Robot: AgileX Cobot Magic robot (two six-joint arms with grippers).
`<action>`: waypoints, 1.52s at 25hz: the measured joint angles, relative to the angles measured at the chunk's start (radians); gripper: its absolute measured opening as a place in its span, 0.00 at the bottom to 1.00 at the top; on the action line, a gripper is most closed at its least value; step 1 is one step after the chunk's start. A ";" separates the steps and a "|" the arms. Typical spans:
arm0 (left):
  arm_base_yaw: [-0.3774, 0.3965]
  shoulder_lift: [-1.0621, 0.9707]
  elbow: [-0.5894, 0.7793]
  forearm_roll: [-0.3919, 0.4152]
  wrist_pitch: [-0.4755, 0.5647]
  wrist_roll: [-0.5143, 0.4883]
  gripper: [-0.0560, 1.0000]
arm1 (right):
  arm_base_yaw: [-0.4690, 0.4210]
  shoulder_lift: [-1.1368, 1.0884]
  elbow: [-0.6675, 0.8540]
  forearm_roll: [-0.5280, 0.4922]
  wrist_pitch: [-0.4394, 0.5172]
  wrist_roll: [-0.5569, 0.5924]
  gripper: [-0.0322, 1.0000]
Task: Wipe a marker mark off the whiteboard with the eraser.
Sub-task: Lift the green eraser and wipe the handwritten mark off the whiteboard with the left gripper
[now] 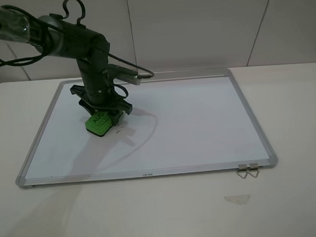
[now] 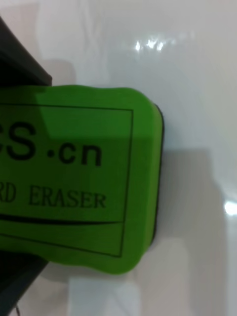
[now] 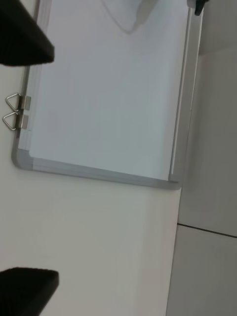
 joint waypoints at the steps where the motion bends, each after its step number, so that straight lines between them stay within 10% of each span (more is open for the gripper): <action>1: 0.012 0.000 0.000 0.000 0.006 0.000 0.62 | 0.000 0.000 0.000 0.000 0.000 0.000 0.82; 17: -0.016 0.038 -0.016 -0.244 0.012 0.160 0.62 | 0.000 0.000 0.000 0.000 0.000 0.000 0.82; 27: -0.166 0.052 -0.029 -0.262 -0.012 0.185 0.62 | 0.000 0.000 0.000 0.000 0.000 0.000 0.82; 38: -0.076 0.052 -0.030 -0.261 -0.033 0.185 0.62 | 0.000 0.000 0.000 0.000 0.000 0.000 0.82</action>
